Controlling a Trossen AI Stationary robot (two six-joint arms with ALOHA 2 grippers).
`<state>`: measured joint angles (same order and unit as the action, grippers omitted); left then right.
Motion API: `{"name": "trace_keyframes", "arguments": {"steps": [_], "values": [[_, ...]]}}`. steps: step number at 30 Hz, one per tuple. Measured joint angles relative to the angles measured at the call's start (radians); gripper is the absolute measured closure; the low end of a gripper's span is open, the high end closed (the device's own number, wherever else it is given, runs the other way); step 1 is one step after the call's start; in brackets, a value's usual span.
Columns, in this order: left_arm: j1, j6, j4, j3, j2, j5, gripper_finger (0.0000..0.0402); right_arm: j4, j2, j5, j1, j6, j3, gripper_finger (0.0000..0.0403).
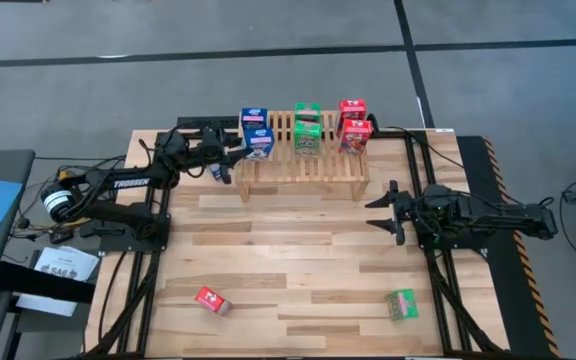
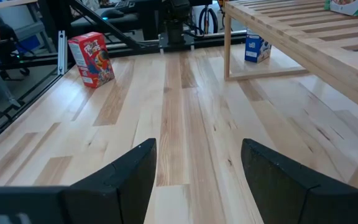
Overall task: Stack cereal on shelf
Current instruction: Put the bottom blue cereal box on the shelf aligned with the other blue cereal box
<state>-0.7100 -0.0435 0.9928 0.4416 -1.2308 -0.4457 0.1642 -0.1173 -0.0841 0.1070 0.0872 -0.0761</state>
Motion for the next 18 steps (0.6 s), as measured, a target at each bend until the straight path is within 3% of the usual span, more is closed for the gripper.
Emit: {"name": "trace_keyframes", "arguments": {"steps": [18], "values": [[-0.028,-0.072,0.125,0.0,-0.118,0.006,0.0266,0.0,0.0,0.0,0.0,0.0,0.001,0.0142]]}}
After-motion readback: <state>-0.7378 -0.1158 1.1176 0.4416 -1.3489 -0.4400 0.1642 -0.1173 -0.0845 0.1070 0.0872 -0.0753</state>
